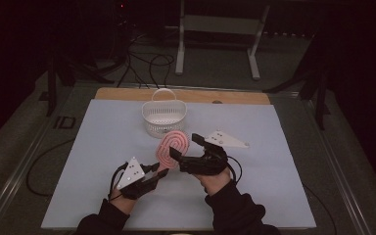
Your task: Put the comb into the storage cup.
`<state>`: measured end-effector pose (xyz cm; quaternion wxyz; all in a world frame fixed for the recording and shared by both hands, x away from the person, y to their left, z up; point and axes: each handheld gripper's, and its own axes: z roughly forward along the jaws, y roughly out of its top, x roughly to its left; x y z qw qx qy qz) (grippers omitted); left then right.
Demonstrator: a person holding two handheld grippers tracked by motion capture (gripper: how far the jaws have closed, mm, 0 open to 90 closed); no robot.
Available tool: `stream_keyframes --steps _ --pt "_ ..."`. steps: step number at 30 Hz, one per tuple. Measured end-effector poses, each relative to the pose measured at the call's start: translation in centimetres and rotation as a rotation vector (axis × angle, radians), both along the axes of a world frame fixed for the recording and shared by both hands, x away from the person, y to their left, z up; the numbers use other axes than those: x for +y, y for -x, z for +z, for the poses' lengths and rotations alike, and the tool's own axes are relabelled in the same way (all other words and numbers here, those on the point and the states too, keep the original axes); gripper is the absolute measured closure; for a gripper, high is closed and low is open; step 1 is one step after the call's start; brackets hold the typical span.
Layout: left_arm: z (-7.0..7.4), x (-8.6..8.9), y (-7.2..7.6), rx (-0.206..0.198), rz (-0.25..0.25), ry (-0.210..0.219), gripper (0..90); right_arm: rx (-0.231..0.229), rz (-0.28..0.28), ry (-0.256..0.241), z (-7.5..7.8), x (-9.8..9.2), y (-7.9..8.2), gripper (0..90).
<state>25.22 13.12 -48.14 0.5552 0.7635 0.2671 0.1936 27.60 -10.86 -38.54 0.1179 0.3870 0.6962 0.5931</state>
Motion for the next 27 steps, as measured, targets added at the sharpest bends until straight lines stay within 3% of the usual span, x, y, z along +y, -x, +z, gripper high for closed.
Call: stream_keyframes --steps 9,21,27 --pt "0.0 0.1 0.0 -0.001 0.001 0.008 71.8 0.082 0.015 -0.051 -0.7 0.5 -0.7 15.6" --pt "0.0 0.2 0.0 0.003 0.003 0.020 71.7 0.168 0.044 -0.122 -2.0 1.3 -1.0 33.5" --pt "0.0 0.1 0.0 0.005 -0.005 0.018 71.7 0.193 0.049 -0.131 -2.5 1.5 -1.1 43.5"
